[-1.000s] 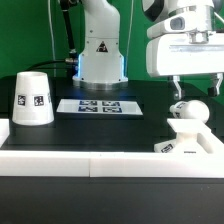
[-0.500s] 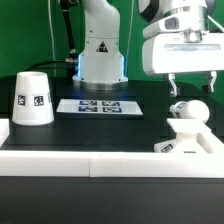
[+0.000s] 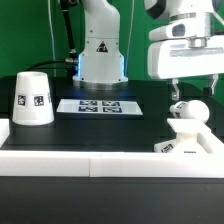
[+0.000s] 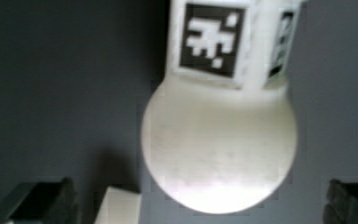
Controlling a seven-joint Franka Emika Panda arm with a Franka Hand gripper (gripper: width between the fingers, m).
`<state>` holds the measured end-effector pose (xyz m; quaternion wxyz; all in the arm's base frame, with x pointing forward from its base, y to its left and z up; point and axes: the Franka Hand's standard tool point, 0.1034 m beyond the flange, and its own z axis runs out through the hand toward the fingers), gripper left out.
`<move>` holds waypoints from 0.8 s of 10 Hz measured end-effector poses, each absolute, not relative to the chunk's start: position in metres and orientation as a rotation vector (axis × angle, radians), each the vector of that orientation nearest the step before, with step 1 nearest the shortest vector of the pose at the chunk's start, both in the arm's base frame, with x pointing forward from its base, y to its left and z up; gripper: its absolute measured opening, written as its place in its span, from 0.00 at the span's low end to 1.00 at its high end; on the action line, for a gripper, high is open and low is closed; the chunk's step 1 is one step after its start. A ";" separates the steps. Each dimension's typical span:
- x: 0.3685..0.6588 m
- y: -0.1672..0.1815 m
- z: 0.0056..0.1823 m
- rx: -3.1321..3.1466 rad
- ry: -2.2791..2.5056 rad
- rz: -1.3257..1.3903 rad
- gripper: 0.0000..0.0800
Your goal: Assemble lamp
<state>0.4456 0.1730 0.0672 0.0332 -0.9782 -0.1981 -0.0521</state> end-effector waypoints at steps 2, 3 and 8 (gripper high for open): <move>0.458 0.166 0.067 -3.018 -0.609 -0.021 0.87; 0.455 0.165 0.067 -3.020 -0.606 0.130 0.87; 0.450 0.168 0.066 -2.984 -0.605 0.622 0.87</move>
Offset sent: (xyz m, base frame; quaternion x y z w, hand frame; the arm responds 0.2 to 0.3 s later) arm 0.0118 -0.0113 -0.0028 0.0015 -0.1887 -0.0062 0.9820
